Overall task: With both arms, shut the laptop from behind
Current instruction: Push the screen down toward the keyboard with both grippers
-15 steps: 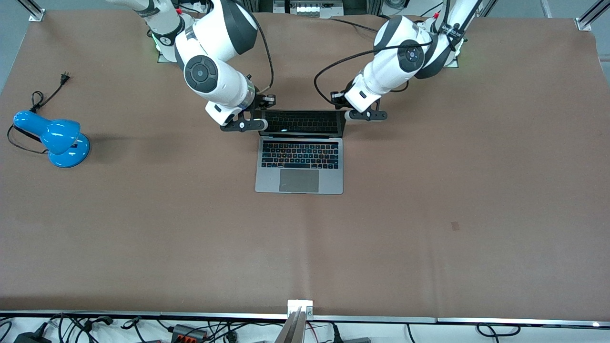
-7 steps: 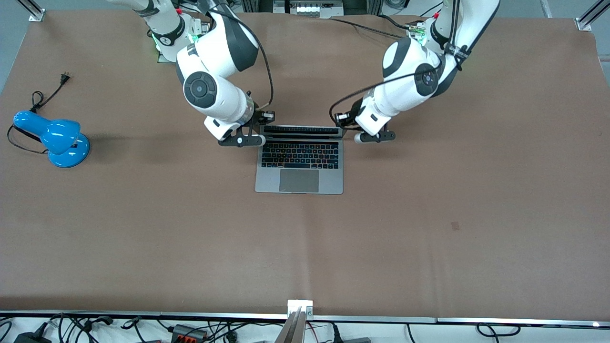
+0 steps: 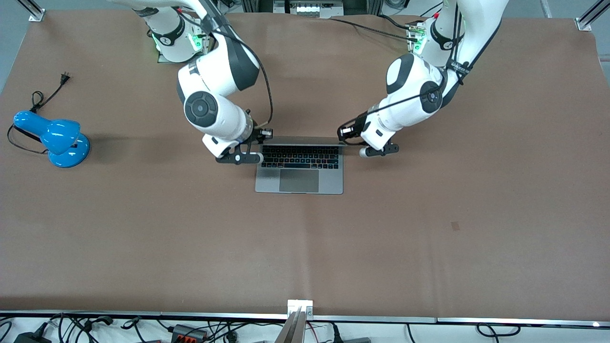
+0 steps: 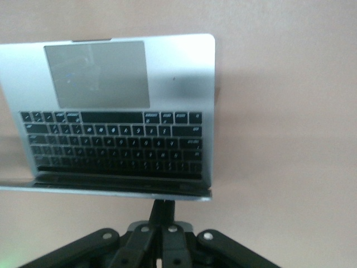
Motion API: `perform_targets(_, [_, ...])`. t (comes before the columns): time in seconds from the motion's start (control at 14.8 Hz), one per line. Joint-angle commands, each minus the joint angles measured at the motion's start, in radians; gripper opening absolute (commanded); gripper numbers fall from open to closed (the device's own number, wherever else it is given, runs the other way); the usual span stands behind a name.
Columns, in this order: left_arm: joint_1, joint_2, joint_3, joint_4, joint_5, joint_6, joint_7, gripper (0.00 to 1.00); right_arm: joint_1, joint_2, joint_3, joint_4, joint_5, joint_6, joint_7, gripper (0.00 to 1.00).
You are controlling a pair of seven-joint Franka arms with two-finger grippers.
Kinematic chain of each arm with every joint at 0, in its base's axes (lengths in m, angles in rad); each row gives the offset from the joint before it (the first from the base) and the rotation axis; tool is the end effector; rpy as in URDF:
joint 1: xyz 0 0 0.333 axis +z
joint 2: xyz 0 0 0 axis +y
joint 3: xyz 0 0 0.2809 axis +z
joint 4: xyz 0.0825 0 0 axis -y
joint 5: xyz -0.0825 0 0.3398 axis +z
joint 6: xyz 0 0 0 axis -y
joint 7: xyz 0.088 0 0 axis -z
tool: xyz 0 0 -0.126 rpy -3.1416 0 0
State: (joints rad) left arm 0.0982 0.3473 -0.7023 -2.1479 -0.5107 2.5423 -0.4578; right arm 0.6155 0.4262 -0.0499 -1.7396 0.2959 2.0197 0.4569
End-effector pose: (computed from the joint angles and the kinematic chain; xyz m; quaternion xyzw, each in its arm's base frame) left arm 0.4495 -0.3068 0.2691 0.9529 0.1497 -0.0958 0.2458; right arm 0.4848 0.3360 0.2976 -0.9903 0.0182 0.1198 0.0675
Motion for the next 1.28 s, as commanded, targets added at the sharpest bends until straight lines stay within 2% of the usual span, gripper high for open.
perform_targets(0.0, [-0.008, 0.071, 0.012, 0.062, 0.046, 0.007, 0.002, 0.0, -0.013, 0.086, 0.005, 0.077, -0.021, 0.025, -0.004, 0.0])
perform_targets(0.2, [-0.012, 0.108, 0.032, 0.068, 0.066, 0.01, 0.002, 0.0, -0.019, 0.137, 0.005, 0.08, -0.038, 0.095, -0.006, 0.0])
perform_targets(0.34, [-0.02, 0.146, 0.035, 0.068, 0.084, 0.061, 0.004, 0.0, -0.019, 0.164, 0.005, 0.08, -0.057, 0.137, -0.004, 0.0])
perform_targets(0.54, [-0.032, 0.214, 0.04, 0.103, 0.109, 0.084, 0.002, 0.0, -0.02, 0.193, 0.004, 0.083, -0.058, 0.163, -0.004, 0.0])
perform_targets(0.95, [-0.195, 0.249, 0.184, 0.123, 0.133, 0.134, 0.001, 0.0, -0.02, 0.261, -0.002, 0.087, -0.087, 0.255, -0.001, 0.0])
perform_targets(1.22, [-0.219, 0.291, 0.199, 0.123, 0.136, 0.21, 0.004, 0.0, -0.02, 0.275, -0.002, 0.089, -0.095, 0.257, -0.001, 0.0])
